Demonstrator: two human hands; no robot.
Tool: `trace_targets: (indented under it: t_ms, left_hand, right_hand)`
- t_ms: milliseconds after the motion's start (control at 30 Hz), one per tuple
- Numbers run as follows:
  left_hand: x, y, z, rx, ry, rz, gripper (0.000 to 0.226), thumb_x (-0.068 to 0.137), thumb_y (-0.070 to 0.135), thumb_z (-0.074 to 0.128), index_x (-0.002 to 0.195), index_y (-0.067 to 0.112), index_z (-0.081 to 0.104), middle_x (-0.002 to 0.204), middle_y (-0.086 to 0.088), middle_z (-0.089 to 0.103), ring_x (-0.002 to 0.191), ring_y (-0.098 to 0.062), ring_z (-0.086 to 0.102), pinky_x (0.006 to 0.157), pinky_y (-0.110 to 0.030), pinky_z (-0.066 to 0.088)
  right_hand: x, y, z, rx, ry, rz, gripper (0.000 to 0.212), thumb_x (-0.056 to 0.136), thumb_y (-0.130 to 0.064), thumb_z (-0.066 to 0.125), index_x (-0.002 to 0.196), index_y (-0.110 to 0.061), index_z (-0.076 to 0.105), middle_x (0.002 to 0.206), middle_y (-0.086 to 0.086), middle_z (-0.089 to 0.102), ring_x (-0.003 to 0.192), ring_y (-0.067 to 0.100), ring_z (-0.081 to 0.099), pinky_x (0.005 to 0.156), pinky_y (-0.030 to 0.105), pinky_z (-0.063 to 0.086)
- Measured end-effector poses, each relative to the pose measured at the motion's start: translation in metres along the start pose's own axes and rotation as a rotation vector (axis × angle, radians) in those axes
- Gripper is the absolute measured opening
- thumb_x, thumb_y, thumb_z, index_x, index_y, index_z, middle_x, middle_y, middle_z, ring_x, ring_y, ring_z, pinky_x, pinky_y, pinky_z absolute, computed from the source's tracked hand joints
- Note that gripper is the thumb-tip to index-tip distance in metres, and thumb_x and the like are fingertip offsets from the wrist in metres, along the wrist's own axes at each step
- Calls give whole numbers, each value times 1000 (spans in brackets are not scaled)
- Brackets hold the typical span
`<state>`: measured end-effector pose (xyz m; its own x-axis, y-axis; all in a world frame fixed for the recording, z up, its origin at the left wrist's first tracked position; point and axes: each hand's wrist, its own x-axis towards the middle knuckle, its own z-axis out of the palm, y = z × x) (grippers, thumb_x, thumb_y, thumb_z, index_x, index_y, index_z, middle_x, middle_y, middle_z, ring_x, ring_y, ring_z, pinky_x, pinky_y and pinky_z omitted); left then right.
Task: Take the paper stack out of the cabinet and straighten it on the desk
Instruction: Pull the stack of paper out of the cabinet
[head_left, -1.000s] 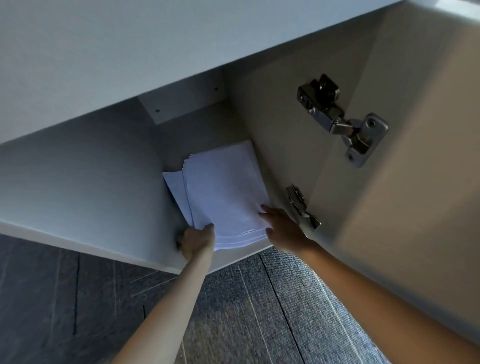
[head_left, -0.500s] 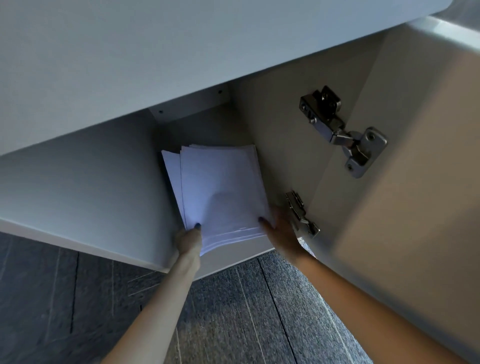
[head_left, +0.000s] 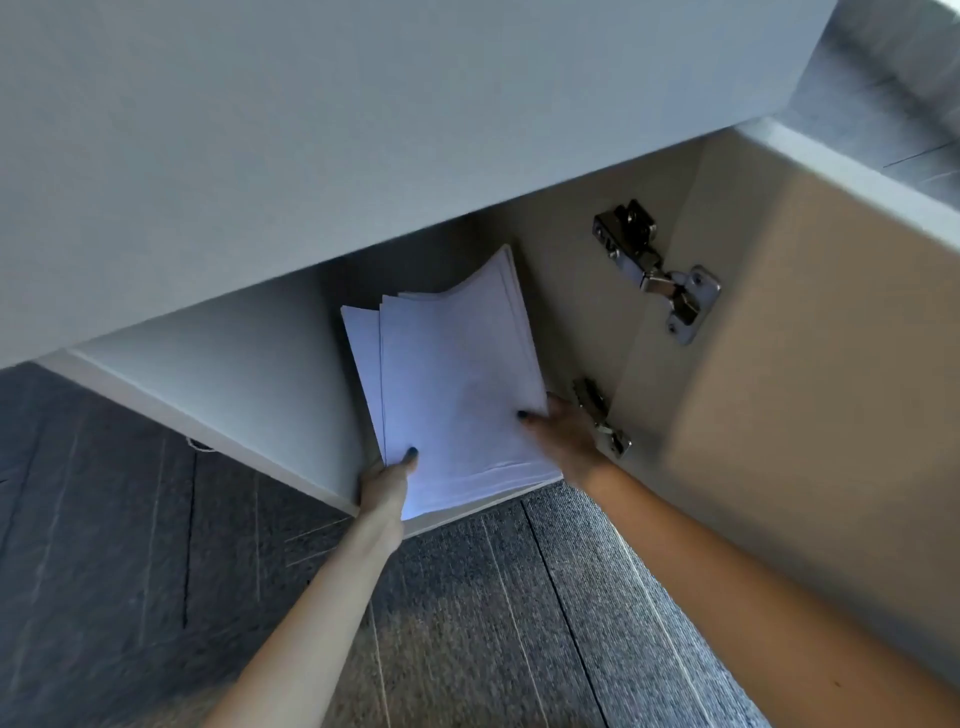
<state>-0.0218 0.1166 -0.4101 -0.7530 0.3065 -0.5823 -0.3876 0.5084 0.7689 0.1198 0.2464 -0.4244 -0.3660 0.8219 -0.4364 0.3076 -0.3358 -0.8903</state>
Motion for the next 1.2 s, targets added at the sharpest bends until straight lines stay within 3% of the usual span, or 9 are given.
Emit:
trace_targets:
  t_ms: [167,300,400,500,600,700,800,900,1200]
  left_hand:
    - [-22,19,-11,-49,-45,-6,49,88,19,69,132,6,52,133,-7,56,125,-28,50,104,-40,40]
    - [-39,24,-22,-53,-106,26,48,89,19,69,132,4,53,117,-5,56,104,-22,49,89,-35,42]
    - [-57,27,-34,-55,-142,19,50,87,20,70,133,7,54,131,-9,60,115,-30,56,100,-48,47]
    - [-86,32,-51,-57,-194,-33,48,88,16,69,133,11,54,130,-10,61,117,-33,58,95,-46,50]
    - [-126,43,-76,6,-230,-59,51,85,6,70,134,5,55,131,-15,62,119,-35,59,98,-47,48]
    - [-168,58,-103,30,-274,-95,54,82,1,70,134,6,56,132,-16,62,119,-36,59,104,-51,45]
    - [-214,70,-129,56,-258,-139,57,81,0,70,135,10,55,132,-14,62,118,-36,60,103,-54,45]
    - [-276,86,-154,75,-239,-191,51,83,-2,68,131,9,55,126,-9,63,111,-32,60,102,-50,47]
    - [-444,130,-220,52,-232,-248,51,82,-4,68,130,6,55,132,-14,62,116,-31,59,105,-48,43]
  right_hand:
    - [-32,-28,-7,-128,114,-132,32,85,-8,57,116,-6,65,109,17,71,102,30,66,88,39,54]
    - [-51,-34,-12,-155,168,-140,30,85,-10,59,114,-2,63,111,21,69,103,35,65,88,44,52]
    - [-74,-33,-18,-116,173,-154,19,86,-11,60,104,-6,60,105,16,68,98,30,63,89,43,50]
    - [-111,-43,-29,-89,136,-119,33,87,-7,59,120,-4,58,117,11,65,108,21,58,94,30,44]
    - [-158,-58,-43,-121,109,-92,42,89,-8,57,130,-6,53,128,4,59,119,20,53,104,34,40]
    - [-216,-82,-55,-24,104,-38,30,90,-4,55,120,-2,57,115,5,63,106,22,58,92,31,44]
    - [-279,-116,-65,2,83,22,26,88,-1,51,109,-12,63,96,5,65,85,20,58,76,30,45]
    - [-337,-145,-78,-13,77,90,23,86,-1,50,103,-7,65,89,7,64,77,20,53,62,28,41]
    - [-495,-235,-125,28,62,155,19,86,-2,51,97,-13,61,92,4,65,80,18,55,66,28,45]
